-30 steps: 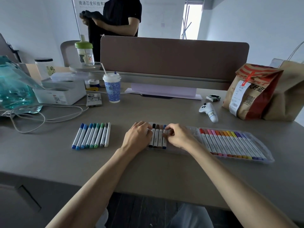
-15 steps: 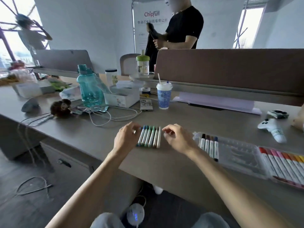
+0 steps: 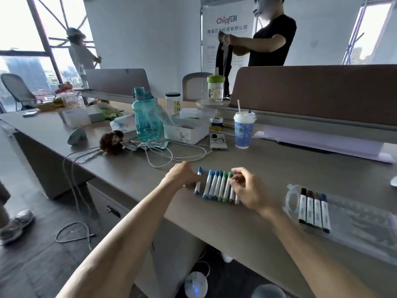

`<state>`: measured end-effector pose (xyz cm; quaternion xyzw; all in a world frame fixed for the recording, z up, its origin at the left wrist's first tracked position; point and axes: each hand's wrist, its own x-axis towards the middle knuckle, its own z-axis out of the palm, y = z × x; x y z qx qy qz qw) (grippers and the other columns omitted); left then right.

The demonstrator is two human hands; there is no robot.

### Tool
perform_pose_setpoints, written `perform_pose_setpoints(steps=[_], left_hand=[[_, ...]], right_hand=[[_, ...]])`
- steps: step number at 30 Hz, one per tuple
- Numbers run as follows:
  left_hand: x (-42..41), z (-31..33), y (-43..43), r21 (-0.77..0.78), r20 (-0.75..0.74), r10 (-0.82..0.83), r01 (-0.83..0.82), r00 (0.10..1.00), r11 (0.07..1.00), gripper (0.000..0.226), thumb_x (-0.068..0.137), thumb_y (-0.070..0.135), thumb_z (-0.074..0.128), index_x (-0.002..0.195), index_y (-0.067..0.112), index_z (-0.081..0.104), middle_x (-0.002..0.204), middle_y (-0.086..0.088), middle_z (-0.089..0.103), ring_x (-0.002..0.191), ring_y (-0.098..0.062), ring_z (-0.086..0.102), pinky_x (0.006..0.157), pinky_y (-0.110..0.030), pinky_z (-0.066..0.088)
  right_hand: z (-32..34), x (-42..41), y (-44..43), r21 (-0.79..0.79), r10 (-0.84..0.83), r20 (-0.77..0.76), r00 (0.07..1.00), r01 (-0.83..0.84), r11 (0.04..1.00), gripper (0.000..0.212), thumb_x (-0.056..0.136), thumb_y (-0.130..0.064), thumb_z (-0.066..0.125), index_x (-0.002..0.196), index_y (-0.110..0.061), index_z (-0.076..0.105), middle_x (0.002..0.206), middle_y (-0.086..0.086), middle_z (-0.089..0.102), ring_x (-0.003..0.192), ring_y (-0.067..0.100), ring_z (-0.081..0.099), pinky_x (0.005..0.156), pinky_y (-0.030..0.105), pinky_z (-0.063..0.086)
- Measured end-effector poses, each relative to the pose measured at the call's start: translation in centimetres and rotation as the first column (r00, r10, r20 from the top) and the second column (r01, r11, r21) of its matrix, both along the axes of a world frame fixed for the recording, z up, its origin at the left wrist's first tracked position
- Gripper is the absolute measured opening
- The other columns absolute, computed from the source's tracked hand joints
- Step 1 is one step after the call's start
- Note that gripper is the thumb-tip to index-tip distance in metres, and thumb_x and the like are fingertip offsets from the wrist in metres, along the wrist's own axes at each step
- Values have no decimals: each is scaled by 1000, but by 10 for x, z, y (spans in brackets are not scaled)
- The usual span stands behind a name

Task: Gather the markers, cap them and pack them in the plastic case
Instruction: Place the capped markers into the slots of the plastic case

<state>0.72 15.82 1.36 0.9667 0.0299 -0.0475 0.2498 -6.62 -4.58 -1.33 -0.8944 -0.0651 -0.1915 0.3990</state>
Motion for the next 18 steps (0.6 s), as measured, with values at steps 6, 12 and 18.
perform_pose_setpoints(steps=[6, 12, 18], left_hand=[[7, 5, -1, 76, -59, -22, 27, 998, 997, 44, 59, 51, 82, 66, 12, 63, 61, -2, 65, 48, -19, 58, 55, -24, 51], [-10, -8, 20, -411, -56, -24, -1, 998, 912, 22, 76, 27, 70, 71, 6, 66, 62, -6, 60, 52, -19, 51, 47, -21, 37], [-41, -20, 43, -779, 164, -39, 154, 986, 608, 18, 89, 22, 64, 86, 9, 75, 85, -6, 74, 64, -7, 52, 47, -22, 38]], right_hand=[[-1, -3, 0, -14, 17, -59, 998, -17, 1000, 32, 93, -22, 61, 125, -16, 61, 100, 0, 69, 86, 18, 65, 80, 30, 52], [1, -7, 0, -27, 6, -21, 1000, -7, 1000, 28, 93, -20, 62, 121, -16, 63, 95, -6, 67, 85, 15, 65, 74, 21, 47], [4, 12, 20, -98, 12, -22, 1000, -14, 995, 12, 90, -22, 66, 100, -22, 73, 89, -8, 71, 80, 12, 65, 77, 29, 51]])
